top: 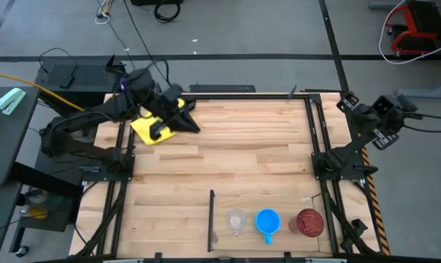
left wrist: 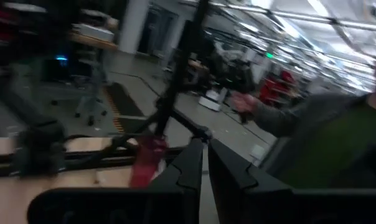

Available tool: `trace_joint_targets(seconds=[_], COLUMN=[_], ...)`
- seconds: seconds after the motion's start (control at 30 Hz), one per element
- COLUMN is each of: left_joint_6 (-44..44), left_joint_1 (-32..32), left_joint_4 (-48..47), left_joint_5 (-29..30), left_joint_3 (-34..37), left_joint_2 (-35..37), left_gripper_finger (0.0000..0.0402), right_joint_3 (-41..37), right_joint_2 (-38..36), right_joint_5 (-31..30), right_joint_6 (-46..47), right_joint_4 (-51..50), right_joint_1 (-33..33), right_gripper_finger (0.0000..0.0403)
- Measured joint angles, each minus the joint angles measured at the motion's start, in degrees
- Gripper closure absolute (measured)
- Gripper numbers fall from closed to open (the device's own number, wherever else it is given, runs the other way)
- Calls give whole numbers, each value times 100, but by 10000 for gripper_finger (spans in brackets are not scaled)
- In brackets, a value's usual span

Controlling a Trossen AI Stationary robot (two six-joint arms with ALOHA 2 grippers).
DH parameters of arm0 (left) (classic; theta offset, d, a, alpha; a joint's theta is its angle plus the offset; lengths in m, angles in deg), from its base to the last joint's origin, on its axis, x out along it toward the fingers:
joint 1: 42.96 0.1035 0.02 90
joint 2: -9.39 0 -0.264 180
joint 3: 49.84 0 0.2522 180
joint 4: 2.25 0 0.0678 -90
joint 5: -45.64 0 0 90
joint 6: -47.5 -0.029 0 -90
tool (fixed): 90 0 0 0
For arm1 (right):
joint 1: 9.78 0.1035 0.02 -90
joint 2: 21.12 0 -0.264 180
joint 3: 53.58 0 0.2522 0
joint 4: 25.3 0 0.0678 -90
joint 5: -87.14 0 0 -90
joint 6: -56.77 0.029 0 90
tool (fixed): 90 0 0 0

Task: Stack small to large cups/mugs on shelf
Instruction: Return to Home Position

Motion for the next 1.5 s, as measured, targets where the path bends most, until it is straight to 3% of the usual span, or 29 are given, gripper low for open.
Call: trace_joint_targets(seconds=[0.17,0.3,0.53,0.7,0.93,1.07,1.5], left_joint_6=[372,334,-151,-401,-143,9,2], left_joint_1=[838,1190,655,-219,-913,-991,-997], left_joint_4=[-66,-645,-2141,-2243,-1744,-643,29], left_joint_5=[-409,-288,1340,2426,3605,3607,3915], left_joint_3=[4,2,2,9,1438,2320,3668], left_joint_2=[457,1070,2215,2657,3439,4167,5593], left_gripper_finger=[373,378,372,366,372,377,366], right_joint_3=[-170,-267,-301,-301,-301,-301,-366], right_joint_2=[-2,-2,2,2,16,35,-639], right_joint_5=[13,45,100,111,443,442,378], right_joint_6=[217,380,323,295,382,384,146], right_joint_4=[-10,8,173,190,195,187,-95], right_joint_1=[0,0,0,0,0,0,0], right_gripper_finger=[386,386,386,386,386,386,386])
